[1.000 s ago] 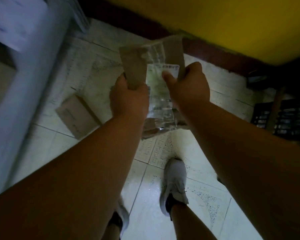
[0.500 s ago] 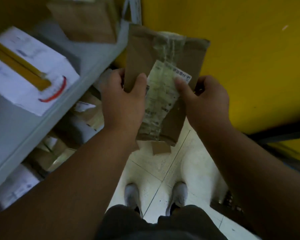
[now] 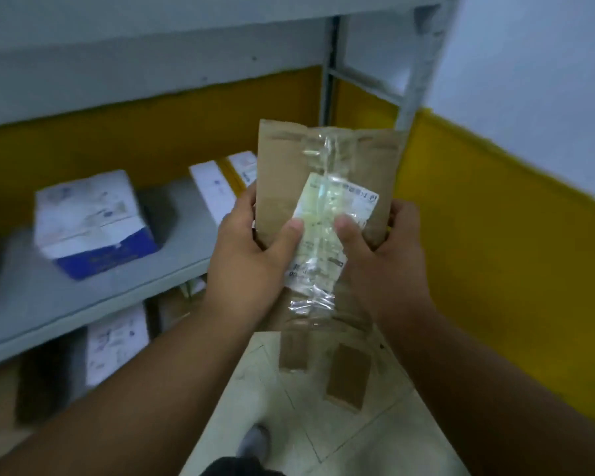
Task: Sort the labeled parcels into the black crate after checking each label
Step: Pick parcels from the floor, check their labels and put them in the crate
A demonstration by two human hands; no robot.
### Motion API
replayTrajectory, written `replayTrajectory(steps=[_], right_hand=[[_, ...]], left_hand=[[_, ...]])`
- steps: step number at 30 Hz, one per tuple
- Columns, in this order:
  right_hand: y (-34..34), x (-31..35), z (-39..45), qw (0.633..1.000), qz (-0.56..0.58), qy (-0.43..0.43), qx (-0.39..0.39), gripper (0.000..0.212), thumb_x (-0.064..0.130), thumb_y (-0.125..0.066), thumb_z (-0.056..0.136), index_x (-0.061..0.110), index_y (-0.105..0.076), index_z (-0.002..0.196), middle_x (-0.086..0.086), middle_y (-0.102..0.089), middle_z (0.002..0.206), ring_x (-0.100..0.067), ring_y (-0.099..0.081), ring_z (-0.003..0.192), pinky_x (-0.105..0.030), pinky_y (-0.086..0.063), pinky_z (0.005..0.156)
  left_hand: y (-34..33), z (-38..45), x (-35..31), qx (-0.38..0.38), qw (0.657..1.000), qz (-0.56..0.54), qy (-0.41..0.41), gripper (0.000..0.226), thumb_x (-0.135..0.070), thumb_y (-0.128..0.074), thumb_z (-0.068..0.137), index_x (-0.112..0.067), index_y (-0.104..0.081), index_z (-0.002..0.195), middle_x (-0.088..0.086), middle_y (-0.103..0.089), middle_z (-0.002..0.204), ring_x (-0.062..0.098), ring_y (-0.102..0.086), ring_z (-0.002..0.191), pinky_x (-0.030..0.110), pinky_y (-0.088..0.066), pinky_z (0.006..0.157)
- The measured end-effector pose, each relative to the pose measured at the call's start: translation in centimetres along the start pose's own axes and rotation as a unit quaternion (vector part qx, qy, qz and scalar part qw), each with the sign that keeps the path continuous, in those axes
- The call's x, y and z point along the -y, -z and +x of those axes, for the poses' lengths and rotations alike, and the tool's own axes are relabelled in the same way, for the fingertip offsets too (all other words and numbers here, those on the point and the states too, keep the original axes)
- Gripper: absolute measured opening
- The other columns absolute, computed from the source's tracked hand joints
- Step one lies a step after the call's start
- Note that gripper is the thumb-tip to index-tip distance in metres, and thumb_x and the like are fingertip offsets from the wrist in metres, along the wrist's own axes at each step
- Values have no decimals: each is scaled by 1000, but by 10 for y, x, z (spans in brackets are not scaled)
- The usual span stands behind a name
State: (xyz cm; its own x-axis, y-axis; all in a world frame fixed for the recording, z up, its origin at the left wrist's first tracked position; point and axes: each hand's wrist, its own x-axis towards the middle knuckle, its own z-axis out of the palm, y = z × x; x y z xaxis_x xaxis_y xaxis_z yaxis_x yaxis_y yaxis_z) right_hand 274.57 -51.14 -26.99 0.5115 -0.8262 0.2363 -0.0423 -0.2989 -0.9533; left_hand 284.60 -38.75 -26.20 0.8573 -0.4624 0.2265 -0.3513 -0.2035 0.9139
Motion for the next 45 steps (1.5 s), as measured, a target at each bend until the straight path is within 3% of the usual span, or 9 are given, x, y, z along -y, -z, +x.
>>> replayTrajectory(steps=[3, 11, 15, 22, 26, 31, 37, 41, 45], right_hand=[[-12, 8, -20, 997, 4, 14, 82, 41, 54, -70, 77, 38, -47, 106, 18, -69, 95, 6, -68, 81, -22, -57, 64], [-59, 34, -147, 955, 47, 61, 288, 36, 43, -70, 86, 35, -44, 110, 27, -61, 97, 23, -57, 89, 1, -42, 66], [-76, 72, -210, 928, 43, 99, 356, 40, 56, -65, 83, 42, -38, 110, 21, -63, 104, 14, -60, 92, -7, -46, 68], [-117, 132, -395, 876, 88, 150, 450, 42, 61, -63, 81, 44, -40, 112, 18, -64, 110, 6, -62, 99, -15, -52, 76], [-146, 166, -533, 839, 129, 144, 509, 40, 54, -67, 84, 41, -41, 111, 23, -59, 105, 26, -54, 91, 3, -41, 61], [-166, 187, -659, 791, 117, 133, 585, 34, 47, -71, 86, 38, -45, 107, 12, -64, 106, 14, -61, 89, -3, -47, 61], [-220, 207, -714, 784, 87, 145, 598, 33, 46, -71, 85, 35, -49, 107, 13, -65, 105, 10, -62, 90, -7, -49, 62], [-266, 202, -745, 764, 66, 143, 626, 32, 47, -70, 86, 39, -48, 108, 12, -64, 109, 5, -64, 91, -12, -51, 64], [-316, 209, -776, 751, 49, 144, 643, 29, 46, -70, 87, 35, -49, 104, 10, -65, 105, 3, -64, 88, -14, -49, 64]], left_hand=[[23, -41, 0, -75, 995, 41, 56, 61, -65, -55, 81, -54, -39, 139, -16, -60, 126, 1, -62, 105, 26, -53, 83], [116, -184, -1, -278, 940, 101, 172, 55, -58, -55, 88, -51, -39, 141, -12, -57, 132, 6, -59, 111, 30, -51, 86], [167, -250, -9, -348, 916, 89, 179, 51, -59, -54, 87, -56, -40, 136, -15, -59, 125, 3, -60, 107, 40, -54, 91], [287, -419, -13, -456, 871, 97, 156, 42, -48, -54, 90, -63, -44, 128, -37, -61, 112, -16, -58, 102, 7, -49, 71], [376, -532, -8, -499, 842, 103, 179, 51, -41, -57, 93, -61, -38, 137, -29, -61, 123, -10, -60, 108, 28, -54, 87], [452, -642, -2, -528, 812, 97, 229, 53, -33, -57, 95, -61, -37, 136, -26, -60, 127, 3, -61, 115, 44, -54, 93], [526, -671, 28, -534, 803, 79, 253, 59, -25, -59, 96, -66, -36, 132, -33, -62, 118, -6, -62, 103, 17, -46, 72], [561, -680, 63, -541, 790, 69, 279, 57, -25, -59, 96, -64, -36, 130, -44, -56, 109, -15, -57, 99, 16, -45, 73], [607, -687, 85, -537, 780, 75, 311, 60, -24, -59, 96, -64, -34, 133, -29, -59, 122, -3, -60, 110, 29, -53, 87]])
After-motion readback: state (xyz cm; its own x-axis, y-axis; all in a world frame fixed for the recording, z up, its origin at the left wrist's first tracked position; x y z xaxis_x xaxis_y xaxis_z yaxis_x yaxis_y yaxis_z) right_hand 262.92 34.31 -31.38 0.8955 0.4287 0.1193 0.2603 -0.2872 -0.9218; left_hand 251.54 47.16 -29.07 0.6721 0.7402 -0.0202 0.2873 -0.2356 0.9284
